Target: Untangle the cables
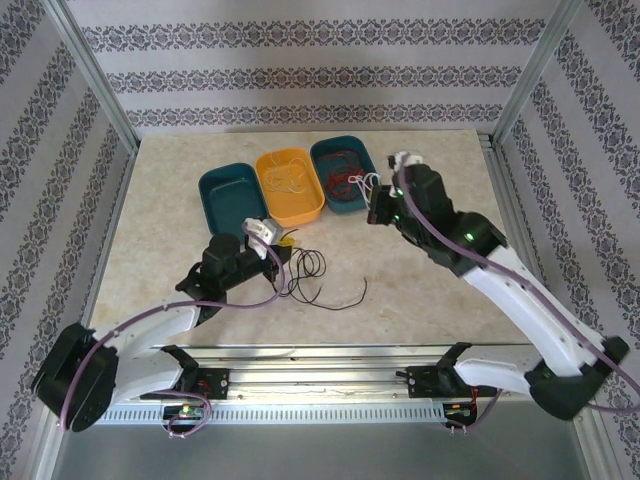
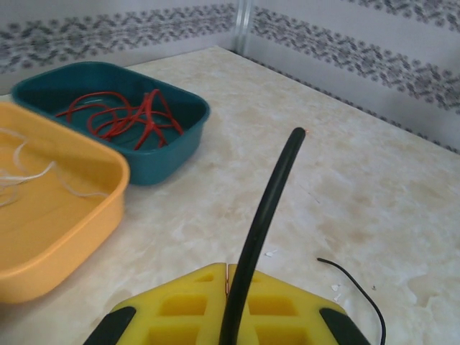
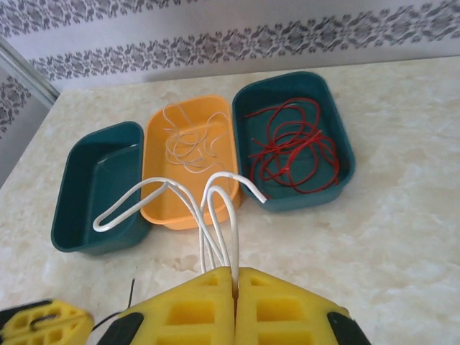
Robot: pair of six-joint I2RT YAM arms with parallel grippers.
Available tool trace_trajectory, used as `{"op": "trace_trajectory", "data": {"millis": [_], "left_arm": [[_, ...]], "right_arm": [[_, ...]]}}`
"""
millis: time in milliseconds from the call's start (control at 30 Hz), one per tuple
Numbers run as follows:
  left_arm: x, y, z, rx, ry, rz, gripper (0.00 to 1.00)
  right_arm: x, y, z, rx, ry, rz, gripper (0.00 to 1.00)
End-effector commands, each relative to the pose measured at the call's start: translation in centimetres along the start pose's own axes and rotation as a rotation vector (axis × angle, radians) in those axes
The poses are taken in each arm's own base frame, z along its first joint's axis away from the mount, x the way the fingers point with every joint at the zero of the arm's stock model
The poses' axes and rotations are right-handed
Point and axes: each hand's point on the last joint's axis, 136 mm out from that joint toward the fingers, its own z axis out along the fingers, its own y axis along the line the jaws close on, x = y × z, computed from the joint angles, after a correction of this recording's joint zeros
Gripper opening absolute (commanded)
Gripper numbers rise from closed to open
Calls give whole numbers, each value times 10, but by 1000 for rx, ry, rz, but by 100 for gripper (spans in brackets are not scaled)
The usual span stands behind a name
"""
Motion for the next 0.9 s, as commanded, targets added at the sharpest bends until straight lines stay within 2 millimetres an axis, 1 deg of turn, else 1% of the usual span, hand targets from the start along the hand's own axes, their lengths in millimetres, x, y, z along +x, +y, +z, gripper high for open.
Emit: {"op": "trace_trajectory", "data": {"millis": [0, 33, 133, 167, 200, 300, 400, 467, 500, 533, 600, 700, 800, 867], "left_arm": [[15, 13, -16, -107, 50, -114, 1], [15, 14, -20, -116, 45, -129, 1], [12, 17, -30, -144, 14, -187, 1], [12, 15, -32, -137, 9, -195, 1], [13, 14, -33, -134, 6, -204, 1], [16, 14, -35, -138, 17, -224, 1], [16, 15, -37, -144, 17, -229, 1], [13, 16, -38, -151, 8, -232, 1], [12, 16, -39, -152, 3, -233, 1], [12, 16, -39, -154, 0, -236, 1], [10, 16, -38, -153, -4, -242, 1], [9, 16, -37, -151, -2, -249, 1], [8, 17, -34, -155, 0, -264, 1], [7, 17, -33, -151, 7, -267, 1]], "right_arm": [[4, 24, 41, -58, 85, -63, 0], [3, 28, 52, -61, 95, -72, 0], [5, 41, 102, -72, 151, -91, 0], [3, 46, 116, -81, 157, -95, 0], [6, 47, 135, -78, 181, -93, 0], [11, 56, 180, -112, 227, -65, 0], [20, 65, 220, -139, 274, -40, 0], [28, 69, 242, -145, 306, -31, 0], [29, 73, 251, -152, 313, -27, 0], [35, 74, 262, -153, 333, -23, 0], [43, 78, 276, -159, 362, -16, 0], [55, 82, 292, -160, 392, -16, 0], [66, 77, 301, -139, 423, -5, 13], [69, 73, 300, -128, 443, 7, 24]]}}
